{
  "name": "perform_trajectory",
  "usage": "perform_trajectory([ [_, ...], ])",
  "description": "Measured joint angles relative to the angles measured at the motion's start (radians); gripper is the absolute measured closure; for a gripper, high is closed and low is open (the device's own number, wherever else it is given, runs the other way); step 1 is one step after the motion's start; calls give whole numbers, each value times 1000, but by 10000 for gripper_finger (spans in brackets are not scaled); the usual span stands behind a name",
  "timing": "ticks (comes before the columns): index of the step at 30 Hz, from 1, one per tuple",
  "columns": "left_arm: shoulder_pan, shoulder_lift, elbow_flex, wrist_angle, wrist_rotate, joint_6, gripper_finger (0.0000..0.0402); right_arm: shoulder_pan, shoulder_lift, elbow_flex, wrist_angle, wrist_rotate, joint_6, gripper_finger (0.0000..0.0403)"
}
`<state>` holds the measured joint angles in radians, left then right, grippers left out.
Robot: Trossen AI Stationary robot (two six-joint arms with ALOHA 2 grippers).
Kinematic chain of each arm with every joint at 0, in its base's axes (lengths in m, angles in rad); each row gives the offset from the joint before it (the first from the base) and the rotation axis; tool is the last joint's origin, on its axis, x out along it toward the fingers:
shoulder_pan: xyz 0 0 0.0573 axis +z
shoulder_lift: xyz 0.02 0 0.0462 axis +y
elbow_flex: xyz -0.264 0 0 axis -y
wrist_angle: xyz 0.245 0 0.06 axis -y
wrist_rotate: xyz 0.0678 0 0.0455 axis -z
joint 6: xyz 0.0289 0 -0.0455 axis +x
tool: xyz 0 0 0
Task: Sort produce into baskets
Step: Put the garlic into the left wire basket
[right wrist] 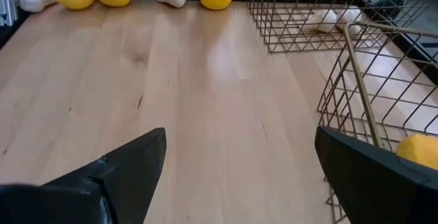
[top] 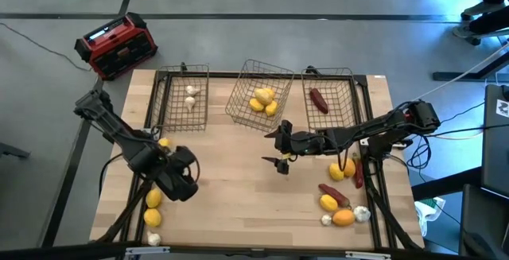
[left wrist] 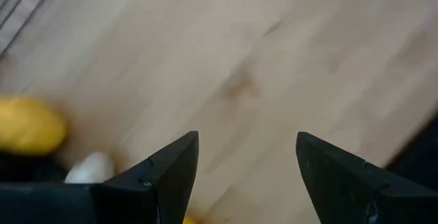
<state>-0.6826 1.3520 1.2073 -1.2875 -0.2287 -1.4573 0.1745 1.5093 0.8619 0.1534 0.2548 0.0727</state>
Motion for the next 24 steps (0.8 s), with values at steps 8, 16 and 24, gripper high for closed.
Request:
perform_trajectory([
  [8, 0, 0, -109, -43, 174, -201, 160, 0, 0, 0, 6, 0, -2, 31],
  [16, 21, 0, -211, -20, 301, -241, 160, 0, 0, 0, 12, 0, -2, 31],
  [24, 30, 0, -311, -12, 356, -268, 160, 0, 0, 0, 25, 0, -2, 31],
])
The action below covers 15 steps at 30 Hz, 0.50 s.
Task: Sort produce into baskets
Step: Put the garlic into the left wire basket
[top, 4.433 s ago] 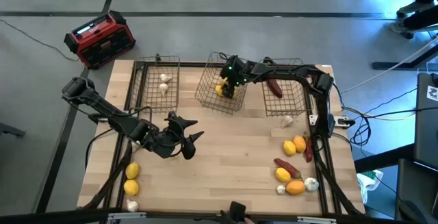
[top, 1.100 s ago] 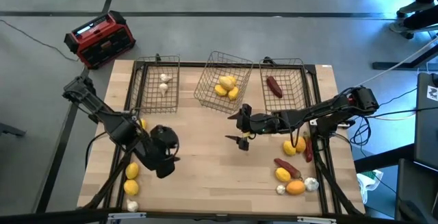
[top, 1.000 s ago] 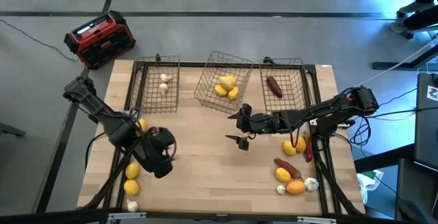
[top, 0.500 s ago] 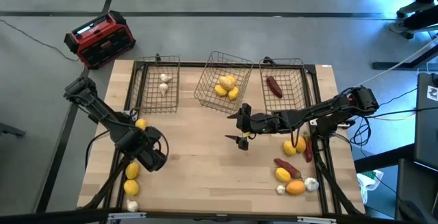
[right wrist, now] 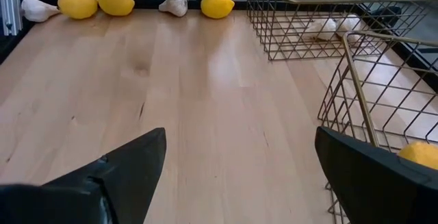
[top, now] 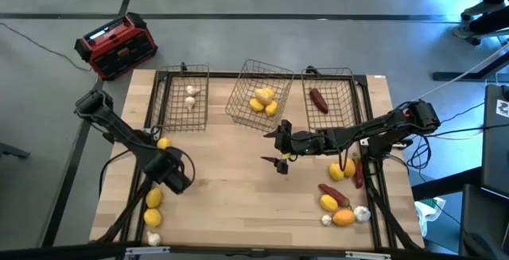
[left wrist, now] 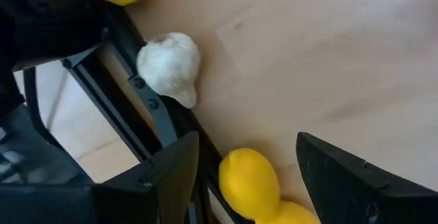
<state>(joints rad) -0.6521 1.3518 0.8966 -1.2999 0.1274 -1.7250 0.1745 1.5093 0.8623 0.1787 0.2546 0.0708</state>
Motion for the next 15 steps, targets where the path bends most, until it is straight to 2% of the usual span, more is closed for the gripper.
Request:
perform_trajectory([
  [15, -38, 19, -167, 25, -21, -134, 160, 0, 0, 0, -1, 0, 0, 31],
])
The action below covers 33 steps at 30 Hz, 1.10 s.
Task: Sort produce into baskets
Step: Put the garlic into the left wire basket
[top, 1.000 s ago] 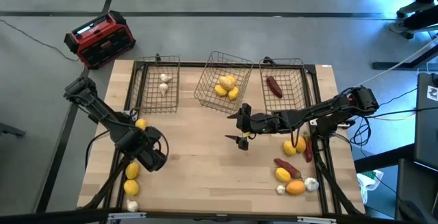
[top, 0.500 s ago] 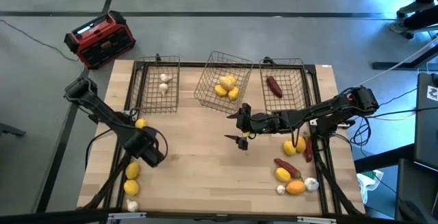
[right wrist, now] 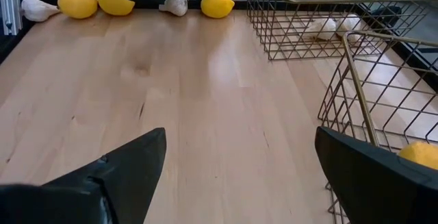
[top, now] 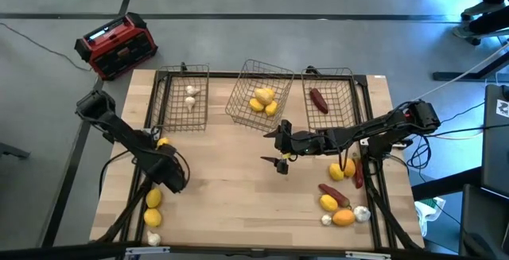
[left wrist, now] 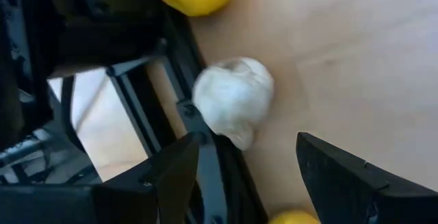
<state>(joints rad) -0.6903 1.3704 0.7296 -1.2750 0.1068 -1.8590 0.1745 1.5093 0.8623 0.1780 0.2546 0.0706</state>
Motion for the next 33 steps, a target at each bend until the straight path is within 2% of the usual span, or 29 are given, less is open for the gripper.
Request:
perform_trajectory([
  [10, -32, 102, -12, 13, -52, -51, 160, -7, 0, 0, 0, 0, 0, 31],
  [17, -32, 167, -37, 147, -52, -23, 160, -5, 0, 0, 0, -1, 1, 31],
  [27, -32, 166, -19, 232, -47, 0, 160, -5, 0, 0, -1, 0, 1, 31],
  [30, -32, 152, -16, 262, -45, 2, 172, -5, 0, 0, -1, 0, 1, 31],
  [33, -32, 141, -15, 277, -45, 3, 201, -5, 0, 0, -1, -1, 1, 31],
])
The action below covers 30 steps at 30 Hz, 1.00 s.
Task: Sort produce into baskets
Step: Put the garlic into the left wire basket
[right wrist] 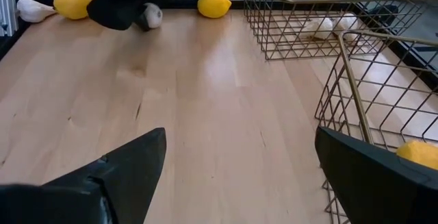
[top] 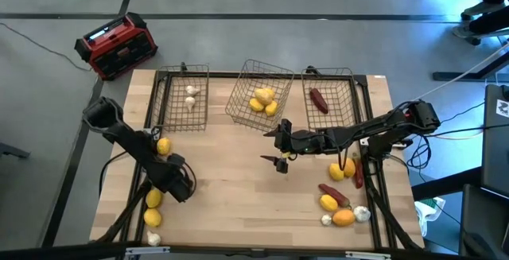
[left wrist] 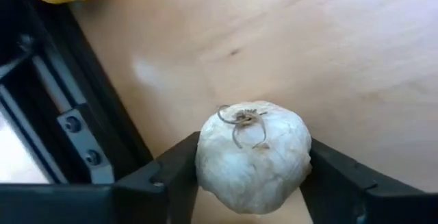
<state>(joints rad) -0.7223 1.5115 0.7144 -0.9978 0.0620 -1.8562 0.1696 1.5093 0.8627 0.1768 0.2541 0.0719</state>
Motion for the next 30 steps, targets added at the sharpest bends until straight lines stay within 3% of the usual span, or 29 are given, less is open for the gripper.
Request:
perform_trajectory([
  [5, 1, -5, 6, 26, 0, 29, 242, 0, 0, 0, 0, 0, 0, 31],
  [13, 26, -13, 113, 4, -96, 110, 235, 0, 0, 0, 0, 0, -1, 31],
  [24, 146, -149, 295, -72, -396, 314, 231, 0, 0, 0, 0, 0, -1, 31],
  [30, 243, -222, 384, -124, -508, 480, 230, 0, 0, 0, 0, -1, -1, 31],
])
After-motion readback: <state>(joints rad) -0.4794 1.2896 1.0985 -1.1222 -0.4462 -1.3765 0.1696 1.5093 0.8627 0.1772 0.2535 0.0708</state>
